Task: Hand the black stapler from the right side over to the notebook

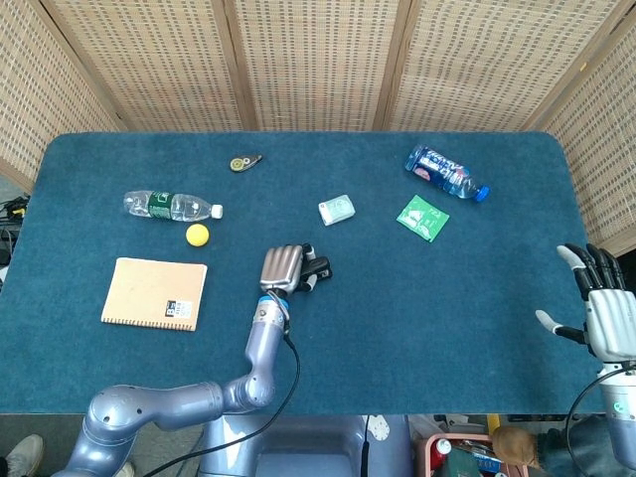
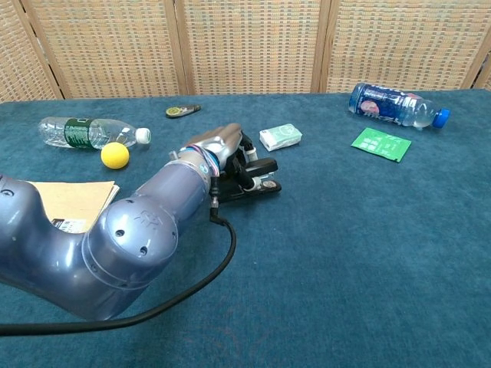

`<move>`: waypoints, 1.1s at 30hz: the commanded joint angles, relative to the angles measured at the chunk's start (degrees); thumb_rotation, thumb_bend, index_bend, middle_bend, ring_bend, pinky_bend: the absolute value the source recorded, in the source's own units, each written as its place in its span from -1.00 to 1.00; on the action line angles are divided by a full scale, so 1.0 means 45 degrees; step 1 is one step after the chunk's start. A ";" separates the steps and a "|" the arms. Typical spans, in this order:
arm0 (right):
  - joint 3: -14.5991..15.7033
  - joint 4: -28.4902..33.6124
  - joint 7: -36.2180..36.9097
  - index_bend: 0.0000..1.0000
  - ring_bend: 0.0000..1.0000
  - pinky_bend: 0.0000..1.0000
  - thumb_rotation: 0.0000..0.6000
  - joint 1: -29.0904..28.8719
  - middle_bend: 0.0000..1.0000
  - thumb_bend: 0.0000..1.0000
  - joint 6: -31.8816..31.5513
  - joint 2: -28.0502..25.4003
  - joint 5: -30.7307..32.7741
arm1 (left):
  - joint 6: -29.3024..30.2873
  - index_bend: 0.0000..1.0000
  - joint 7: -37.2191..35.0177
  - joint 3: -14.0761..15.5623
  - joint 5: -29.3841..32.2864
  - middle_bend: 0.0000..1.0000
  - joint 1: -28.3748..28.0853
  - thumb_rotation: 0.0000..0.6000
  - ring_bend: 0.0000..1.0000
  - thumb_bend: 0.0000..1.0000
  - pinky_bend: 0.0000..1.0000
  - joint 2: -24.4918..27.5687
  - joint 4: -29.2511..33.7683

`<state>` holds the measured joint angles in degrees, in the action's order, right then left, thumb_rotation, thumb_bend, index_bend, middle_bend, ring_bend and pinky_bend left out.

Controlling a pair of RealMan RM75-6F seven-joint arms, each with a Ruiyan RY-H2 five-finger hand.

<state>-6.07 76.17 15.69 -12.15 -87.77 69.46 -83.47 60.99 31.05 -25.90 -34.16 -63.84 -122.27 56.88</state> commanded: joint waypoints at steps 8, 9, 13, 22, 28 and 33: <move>-0.0027 0.0178 -0.0139 -0.88 -1.00 -0.95 1.00 0.0073 -0.77 -0.91 -0.0070 -0.0029 -0.0228 | 0.1243 0.20 -0.0376 0.0943 -0.1930 -0.06 0.1952 1.00 -0.20 0.03 0.18 0.3174 0.3679; -0.0025 0.0209 -0.0167 -0.88 -1.00 -0.95 1.00 0.0081 -0.77 -0.91 -0.0088 -0.0033 -0.0265 | 0.1326 0.20 -0.0407 0.1140 -0.2059 -0.06 0.2266 1.00 -0.20 0.03 0.18 0.3632 0.4152; -0.0009 0.0370 -0.0287 -0.88 -1.00 -0.95 1.00 0.0103 -0.77 -0.91 -0.0144 -0.0060 -0.0434 | 0.1832 0.20 -0.0595 0.2138 -0.2589 -0.06 0.3819 1.00 -0.20 0.03 0.18 0.5908 0.6179; -0.0054 0.0594 -0.0582 -0.88 -1.00 -0.95 1.00 0.0121 -0.77 -0.91 -0.0091 -0.0069 -0.0507 | 0.1706 0.20 -0.3484 0.3951 -0.4237 -0.06 0.6465 1.00 -0.20 0.03 0.18 0.9356 0.6862; -0.0108 0.0734 -0.0885 -0.88 -1.00 -0.95 1.00 0.0063 -0.77 -0.91 0.0149 -0.0043 -0.0409 | 0.0933 0.20 -0.5420 0.4927 -0.5447 -0.06 0.7396 1.00 -0.20 0.03 0.18 1.0258 0.6119; -0.0143 0.0941 -0.1156 -0.88 -1.00 -0.95 1.00 0.0055 -0.77 -0.90 0.0335 -0.0061 -0.0279 | 0.0725 0.20 -0.6521 0.5089 -0.6030 -0.06 0.7734 1.00 -0.20 0.03 0.18 0.9821 0.5278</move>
<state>-6.66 80.27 10.62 -11.89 -86.38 69.21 -84.84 65.15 3.60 -3.54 -60.46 -29.95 -77.22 82.29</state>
